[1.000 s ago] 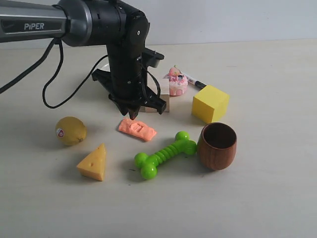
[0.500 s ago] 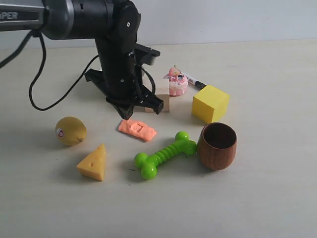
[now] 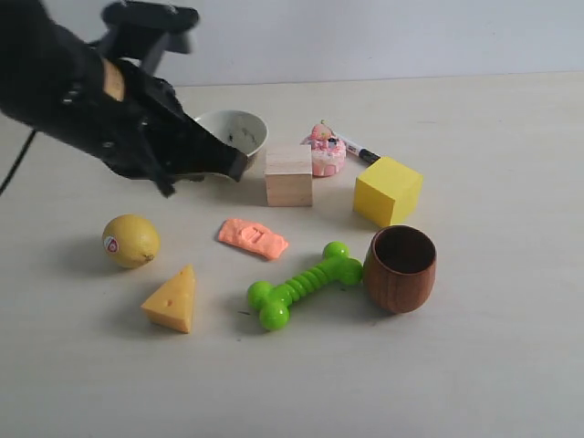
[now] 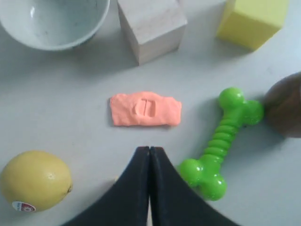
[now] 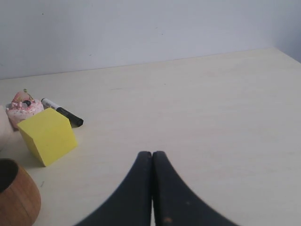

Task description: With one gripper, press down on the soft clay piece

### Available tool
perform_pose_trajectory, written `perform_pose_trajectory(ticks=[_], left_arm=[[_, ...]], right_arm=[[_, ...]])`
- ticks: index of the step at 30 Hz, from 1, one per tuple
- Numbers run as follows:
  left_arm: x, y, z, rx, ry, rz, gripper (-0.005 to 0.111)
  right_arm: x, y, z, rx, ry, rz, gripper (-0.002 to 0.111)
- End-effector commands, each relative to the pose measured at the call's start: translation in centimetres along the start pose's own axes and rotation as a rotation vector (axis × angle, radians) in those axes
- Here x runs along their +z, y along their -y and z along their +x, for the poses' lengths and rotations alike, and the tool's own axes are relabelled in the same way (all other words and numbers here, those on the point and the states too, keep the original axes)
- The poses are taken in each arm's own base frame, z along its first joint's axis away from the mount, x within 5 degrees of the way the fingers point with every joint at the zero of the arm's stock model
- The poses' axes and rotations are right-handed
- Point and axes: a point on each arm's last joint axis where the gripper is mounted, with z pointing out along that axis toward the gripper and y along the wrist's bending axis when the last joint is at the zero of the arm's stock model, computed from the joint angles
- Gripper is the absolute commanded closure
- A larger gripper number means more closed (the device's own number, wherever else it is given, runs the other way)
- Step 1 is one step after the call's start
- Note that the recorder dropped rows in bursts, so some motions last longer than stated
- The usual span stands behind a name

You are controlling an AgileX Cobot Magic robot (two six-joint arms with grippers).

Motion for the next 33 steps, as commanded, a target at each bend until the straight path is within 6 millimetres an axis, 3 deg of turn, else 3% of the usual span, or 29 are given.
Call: perform_pose_trajectory(ticks=[1,10,16,23,33], left_arm=[[-5.6,-0.4,1.6,-0.018,0.195,0.044,0.107],[-15.7,-1.6,5.1,-0.022,0.475,0.095,0.107],[-20.2,-2.6,7.6,0.023,0.583,0.064,0.107],[-22.9,-3.5,10.5,0.019,0.610,0.039,0.107],[-24.0,-4.2,11.1,0.068,0.685,-0.030,0.107]], right_arm=[[0.0,0.0,0.1,0.002,0.005,0.004,0.108],[0.0,0.0,0.1,0.002,0.005,0.004,0.108],[0.0,0.0,0.1,0.002,0.005,0.004,0.108],[0.0,0.0,0.1,0.002,0.005,0.004,0.108],[0.0,0.0,0.1,0.002,0.005,0.004,0.108]])
